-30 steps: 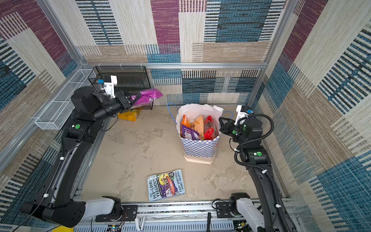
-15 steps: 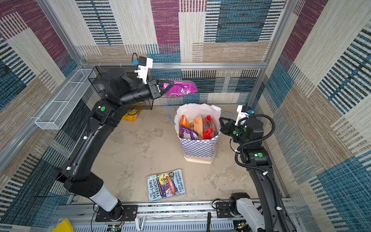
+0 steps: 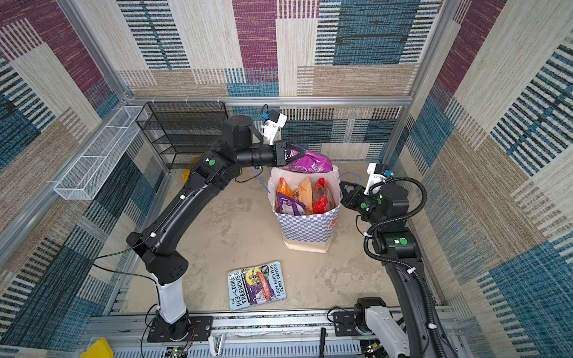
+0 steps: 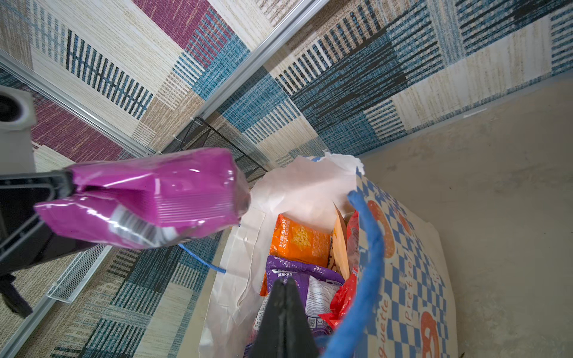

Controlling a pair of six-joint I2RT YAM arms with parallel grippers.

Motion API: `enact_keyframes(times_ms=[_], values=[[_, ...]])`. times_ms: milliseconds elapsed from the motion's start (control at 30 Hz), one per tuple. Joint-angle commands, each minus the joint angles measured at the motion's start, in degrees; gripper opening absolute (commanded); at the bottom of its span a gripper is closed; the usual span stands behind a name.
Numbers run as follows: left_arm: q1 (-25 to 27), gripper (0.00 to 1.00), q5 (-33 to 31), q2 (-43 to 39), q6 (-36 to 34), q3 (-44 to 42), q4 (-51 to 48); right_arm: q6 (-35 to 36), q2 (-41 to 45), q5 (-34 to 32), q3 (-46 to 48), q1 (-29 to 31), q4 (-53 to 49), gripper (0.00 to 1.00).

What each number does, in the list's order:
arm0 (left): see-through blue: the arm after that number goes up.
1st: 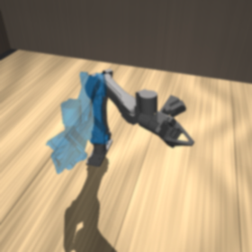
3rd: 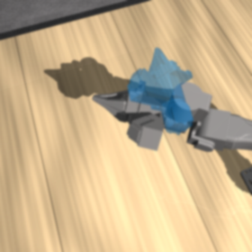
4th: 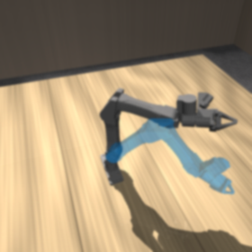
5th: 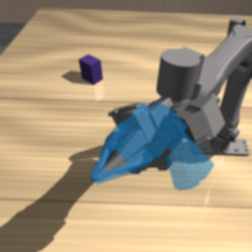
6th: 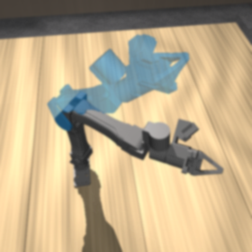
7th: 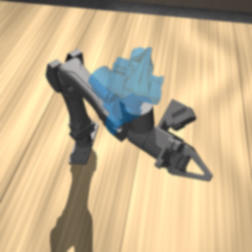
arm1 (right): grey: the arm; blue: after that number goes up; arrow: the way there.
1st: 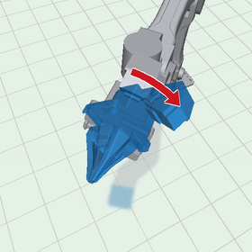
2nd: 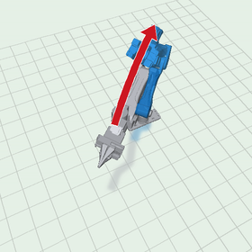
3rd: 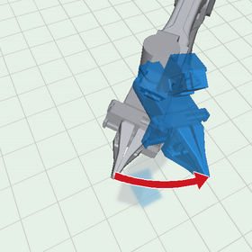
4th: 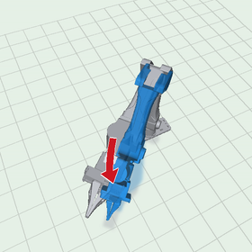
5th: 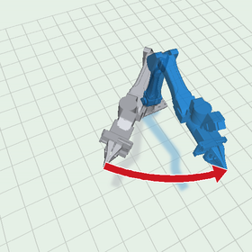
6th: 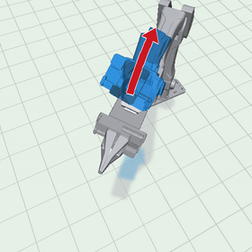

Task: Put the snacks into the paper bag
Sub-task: 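Lift the magenta gummy bag and carry it over the paper bag, then lower the magenta gummy bag into the paper bag opening, then open the left gripper to release the magenta bag and withdraw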

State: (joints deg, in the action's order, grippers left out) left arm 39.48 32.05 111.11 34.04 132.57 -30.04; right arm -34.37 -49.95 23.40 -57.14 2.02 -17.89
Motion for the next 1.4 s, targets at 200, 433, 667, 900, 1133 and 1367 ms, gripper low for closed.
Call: enact_keyframes(times_ms=[200,433,667,900,1133,1367], values=[[0.55,0.00,-0.58,7.06,-1.80,3.83,0.79,0.51,0.12,0.51,-0.34,0.09,3.22,0.02],[2.81,0.00,-8.74,11.80,-2.63,3.79,-0.70,0.45,0.03,0.58,-0.24,0.09,3.43,0.02],[9.44,0.00,-26.97,16.55,-3.79,0.72,-1.47,-0.09,-0.19,0.84,0.28,0.09,3.91,0.02],[11.98,0.44,-24.57,17.16,-0.64,-3.93,2.29,0.88,0.02,0.16,-0.34,0.09,2.76,0.02],[12.28,0.69,-24.10,9.21,-4.36,-7.08,4.98,0.71,-0.38,0.50,0.01,0.09,3.46,0.02],[12.18,0.76,-21.22,4.85,-7.61,-4.83,1.41,0.47,-0.12,0.16,1.20,0.09,4.05,0.01]])
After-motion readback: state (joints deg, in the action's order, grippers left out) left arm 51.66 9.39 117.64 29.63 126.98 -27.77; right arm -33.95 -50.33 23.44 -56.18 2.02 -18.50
